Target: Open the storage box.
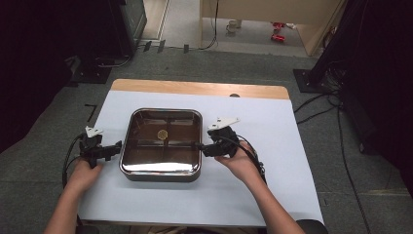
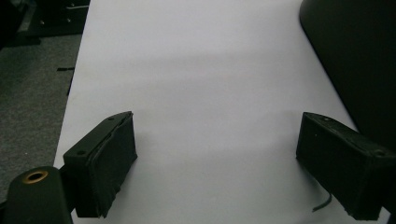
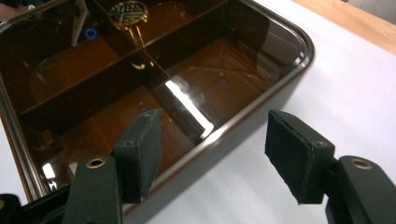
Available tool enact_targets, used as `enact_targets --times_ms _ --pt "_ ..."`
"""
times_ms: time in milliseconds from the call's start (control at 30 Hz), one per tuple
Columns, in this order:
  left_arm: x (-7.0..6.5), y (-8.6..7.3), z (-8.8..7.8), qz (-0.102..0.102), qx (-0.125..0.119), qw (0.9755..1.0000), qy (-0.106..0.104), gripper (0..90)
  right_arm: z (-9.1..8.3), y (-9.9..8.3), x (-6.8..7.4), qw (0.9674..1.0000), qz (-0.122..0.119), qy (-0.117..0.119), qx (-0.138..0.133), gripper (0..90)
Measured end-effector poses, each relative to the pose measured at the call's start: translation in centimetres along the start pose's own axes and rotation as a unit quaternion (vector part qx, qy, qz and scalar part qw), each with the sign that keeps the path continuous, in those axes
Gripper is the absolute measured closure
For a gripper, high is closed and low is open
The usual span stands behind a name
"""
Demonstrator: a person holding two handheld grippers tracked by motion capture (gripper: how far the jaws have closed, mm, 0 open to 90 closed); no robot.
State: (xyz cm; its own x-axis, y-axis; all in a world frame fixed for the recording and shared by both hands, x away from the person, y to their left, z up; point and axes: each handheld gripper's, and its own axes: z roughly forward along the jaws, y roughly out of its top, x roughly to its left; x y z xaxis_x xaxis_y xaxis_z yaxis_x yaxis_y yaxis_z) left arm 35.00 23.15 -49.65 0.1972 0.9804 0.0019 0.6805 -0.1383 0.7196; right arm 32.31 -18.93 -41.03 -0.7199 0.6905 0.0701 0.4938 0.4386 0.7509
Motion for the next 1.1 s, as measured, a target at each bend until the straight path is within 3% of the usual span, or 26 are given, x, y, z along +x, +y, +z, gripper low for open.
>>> enact_targets --times_ms 200,533,733,1100 --pt "0.0 0.0 0.0 0.0 0.0 1.0 0.0 12.0 1.2 1.2 0.8 0.9999 -0.012 0.009 -0.005 37.5" --pt "0.0 0.0 0.0 -0.002 -0.001 1.0 0.0 12.0 3.8 3.2 2.0 0.9992 -0.013 0.034 -0.017 41.2" --pt "0.0 0.0 0.0 -0.001 0.0 1.0 0.0 12.0 5.5 4.2 3.3 0.9985 -0.031 0.042 -0.018 42.8" --pt "0.0 0.0 0.0 0.001 0.0 1.0 0.0 12.0 8.3 5.5 5.1 0.9978 -0.04 0.051 -0.014 45.5"
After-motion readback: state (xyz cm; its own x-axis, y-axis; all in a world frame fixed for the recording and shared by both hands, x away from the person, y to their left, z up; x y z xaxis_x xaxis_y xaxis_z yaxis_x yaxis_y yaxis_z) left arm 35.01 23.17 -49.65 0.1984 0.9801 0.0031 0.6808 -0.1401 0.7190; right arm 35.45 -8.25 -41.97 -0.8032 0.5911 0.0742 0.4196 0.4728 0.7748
